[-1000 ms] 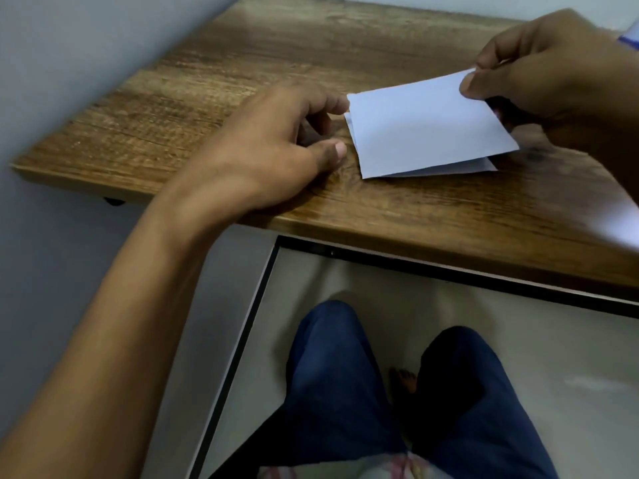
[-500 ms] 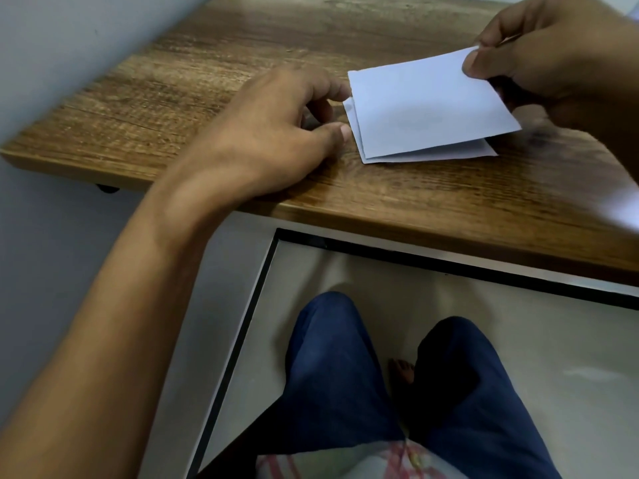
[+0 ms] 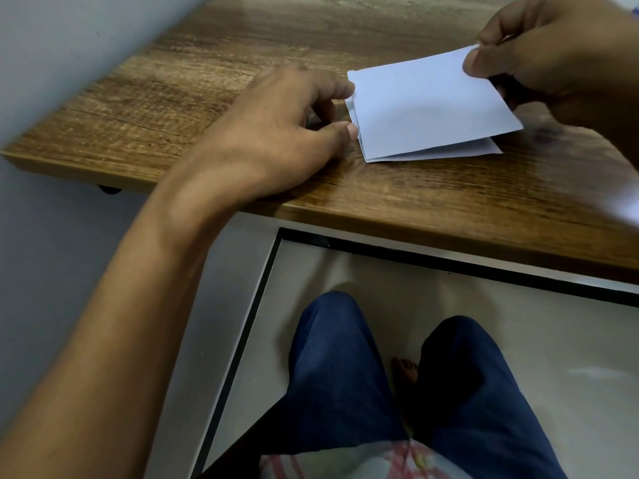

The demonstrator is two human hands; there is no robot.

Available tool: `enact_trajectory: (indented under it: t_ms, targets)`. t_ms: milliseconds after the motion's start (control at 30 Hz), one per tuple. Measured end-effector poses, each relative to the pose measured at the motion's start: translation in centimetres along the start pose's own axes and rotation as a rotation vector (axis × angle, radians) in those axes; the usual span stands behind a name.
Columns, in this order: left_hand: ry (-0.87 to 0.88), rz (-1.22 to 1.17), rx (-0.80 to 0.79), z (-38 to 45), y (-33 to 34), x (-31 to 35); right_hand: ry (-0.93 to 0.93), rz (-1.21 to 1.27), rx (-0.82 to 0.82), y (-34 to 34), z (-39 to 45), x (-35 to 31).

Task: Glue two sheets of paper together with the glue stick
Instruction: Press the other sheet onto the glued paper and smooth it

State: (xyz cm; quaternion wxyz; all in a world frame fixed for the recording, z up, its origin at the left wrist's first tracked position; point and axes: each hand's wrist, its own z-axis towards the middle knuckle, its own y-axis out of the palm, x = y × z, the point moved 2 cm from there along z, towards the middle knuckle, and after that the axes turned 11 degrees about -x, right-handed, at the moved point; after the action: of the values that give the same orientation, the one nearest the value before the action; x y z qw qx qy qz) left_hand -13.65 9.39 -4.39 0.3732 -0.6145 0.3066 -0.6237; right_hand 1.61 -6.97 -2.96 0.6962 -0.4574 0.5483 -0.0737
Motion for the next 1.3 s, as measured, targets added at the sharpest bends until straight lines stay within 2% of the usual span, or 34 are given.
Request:
enact_trajectory:
  t_ms: [633,967,1300]
  targets:
    - [0.013,0.001,0.006,0.28,-0.02,0.42,0.015,-0.005,-0.001,0.23,0.01,-0.11]
    - [-0.053,0.05,-0.051,0.68,0.24,0.23,-0.004,-0.019,0.032,0.14,0.19,0.05]
    - [-0.095,0.035,-0.06,0.85,0.14,0.34,-0.111,-0.027,0.069,0.21,0.35,-0.27]
